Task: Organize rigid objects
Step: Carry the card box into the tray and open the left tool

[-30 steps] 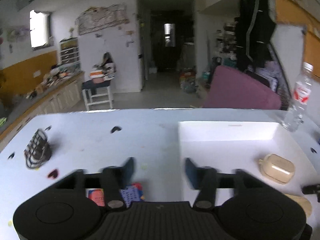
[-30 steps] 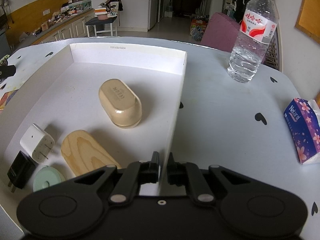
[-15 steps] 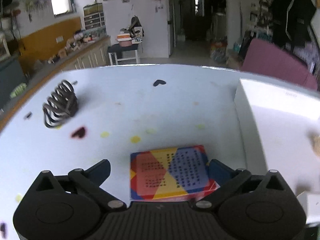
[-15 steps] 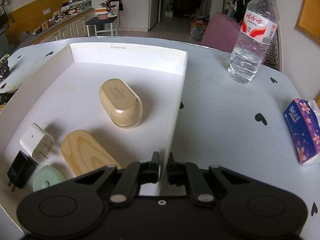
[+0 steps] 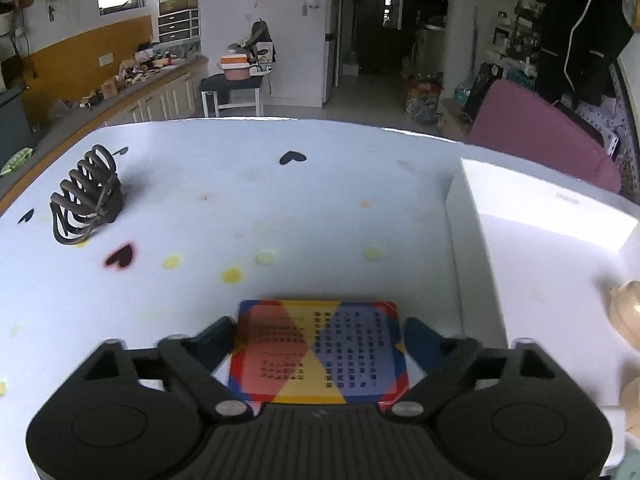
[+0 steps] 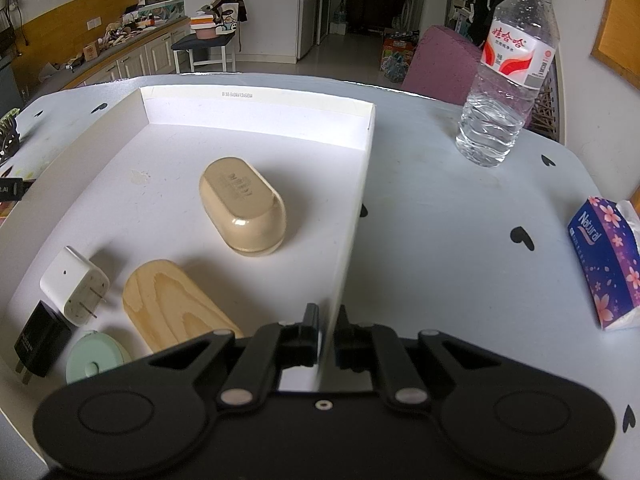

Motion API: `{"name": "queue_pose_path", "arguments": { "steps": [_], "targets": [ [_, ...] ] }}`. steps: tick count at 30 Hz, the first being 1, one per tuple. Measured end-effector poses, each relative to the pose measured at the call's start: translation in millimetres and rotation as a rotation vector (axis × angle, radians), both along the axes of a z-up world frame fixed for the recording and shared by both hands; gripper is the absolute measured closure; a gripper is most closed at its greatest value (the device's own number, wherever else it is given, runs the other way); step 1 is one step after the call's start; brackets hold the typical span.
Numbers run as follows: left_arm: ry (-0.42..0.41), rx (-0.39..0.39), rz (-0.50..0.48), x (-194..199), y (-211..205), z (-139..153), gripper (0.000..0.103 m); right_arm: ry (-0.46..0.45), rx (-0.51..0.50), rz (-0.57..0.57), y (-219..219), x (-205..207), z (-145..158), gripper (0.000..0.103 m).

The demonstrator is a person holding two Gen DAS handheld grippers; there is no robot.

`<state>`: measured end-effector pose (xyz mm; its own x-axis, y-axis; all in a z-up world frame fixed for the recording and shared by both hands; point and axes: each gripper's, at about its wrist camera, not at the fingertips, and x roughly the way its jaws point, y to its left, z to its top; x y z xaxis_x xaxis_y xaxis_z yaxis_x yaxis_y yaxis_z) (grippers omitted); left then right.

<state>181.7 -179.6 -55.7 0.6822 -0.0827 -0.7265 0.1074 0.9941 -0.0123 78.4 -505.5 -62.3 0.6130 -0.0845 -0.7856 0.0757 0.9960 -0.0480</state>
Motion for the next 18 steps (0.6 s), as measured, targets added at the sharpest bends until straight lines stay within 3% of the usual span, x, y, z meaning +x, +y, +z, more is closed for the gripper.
{"name": "queue_pose_path", "arguments": {
  "steps": [12,18],
  "targets": [
    [-0.012,-0.004,0.047,-6.0,21.0,4.6,0.015,0.0,0.0,0.0,-0.3,0.1,0.1,0.094],
    [-0.118,-0.012,-0.003,-25.5,10.4,43.7,0.015,0.0,0.001,-0.001,-0.2,0.0,0.1,0.094]
  ]
}}
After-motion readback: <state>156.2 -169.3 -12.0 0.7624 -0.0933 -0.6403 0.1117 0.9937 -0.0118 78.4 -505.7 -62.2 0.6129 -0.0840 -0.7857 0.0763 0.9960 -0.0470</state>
